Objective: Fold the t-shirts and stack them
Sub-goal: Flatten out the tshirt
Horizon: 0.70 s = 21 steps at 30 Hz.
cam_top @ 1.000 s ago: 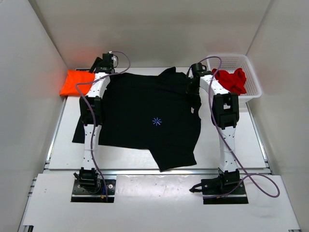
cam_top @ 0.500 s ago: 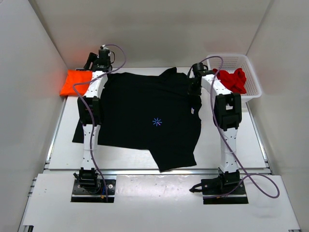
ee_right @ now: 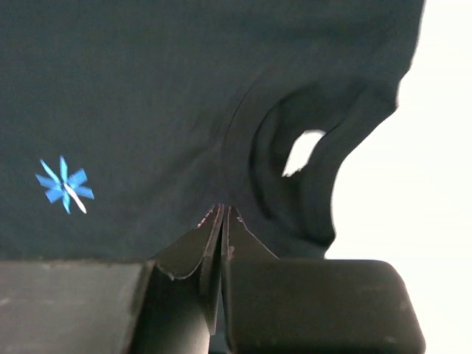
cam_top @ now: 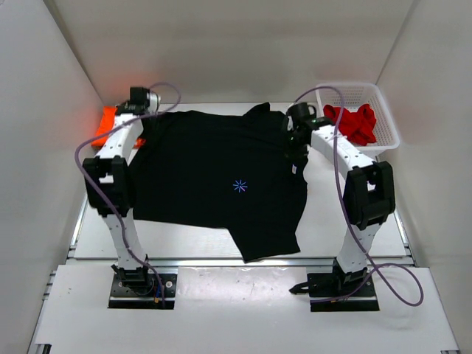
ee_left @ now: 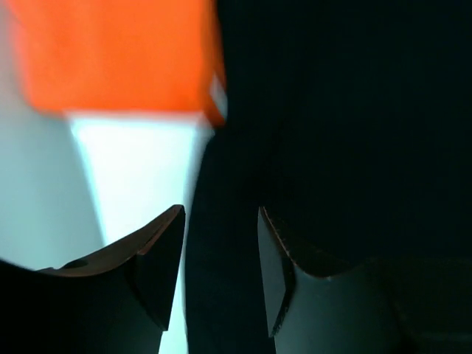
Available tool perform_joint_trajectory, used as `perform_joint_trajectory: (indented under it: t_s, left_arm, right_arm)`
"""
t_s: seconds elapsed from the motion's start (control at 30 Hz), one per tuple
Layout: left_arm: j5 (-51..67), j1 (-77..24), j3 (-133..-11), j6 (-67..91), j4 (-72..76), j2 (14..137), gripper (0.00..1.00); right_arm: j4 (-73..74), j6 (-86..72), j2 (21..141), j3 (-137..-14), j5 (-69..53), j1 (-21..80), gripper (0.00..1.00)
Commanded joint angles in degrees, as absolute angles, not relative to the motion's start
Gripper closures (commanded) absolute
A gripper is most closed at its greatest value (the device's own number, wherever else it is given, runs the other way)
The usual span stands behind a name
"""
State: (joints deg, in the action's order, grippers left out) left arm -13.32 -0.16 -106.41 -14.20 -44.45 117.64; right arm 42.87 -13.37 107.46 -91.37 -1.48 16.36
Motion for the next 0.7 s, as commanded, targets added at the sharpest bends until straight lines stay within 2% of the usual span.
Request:
perform_joint_trajectory:
  t_s: [0.0,0.07,0.17,0.67]
  left_arm:
    - [-6.1,-0.3,-90.7,-13.3,-45.6,110.2,0.45]
    - [-7.0,-0.2,-82.6,-12.7,-43.4,106.3,0.45]
    - [-7.8,2.6,-77.7,-10.2,-42.8,103.8,0.45]
    - [-10.6,4.6,-70.4,-8.5,-41.9,99.8,0.42]
  right_arm:
    - [41.3,-11.6,106.0,-85.7,-2.8,18.5,1.00]
    - [40.7,-11.3,105.9,-83.2,-2.6,19.7,1.00]
    - [40.2,-11.2,106.6,-80.1,-3.3,20.0,1.00]
    - [40.0,-12.5,99.9,-62.2,2.2,9.6,1.00]
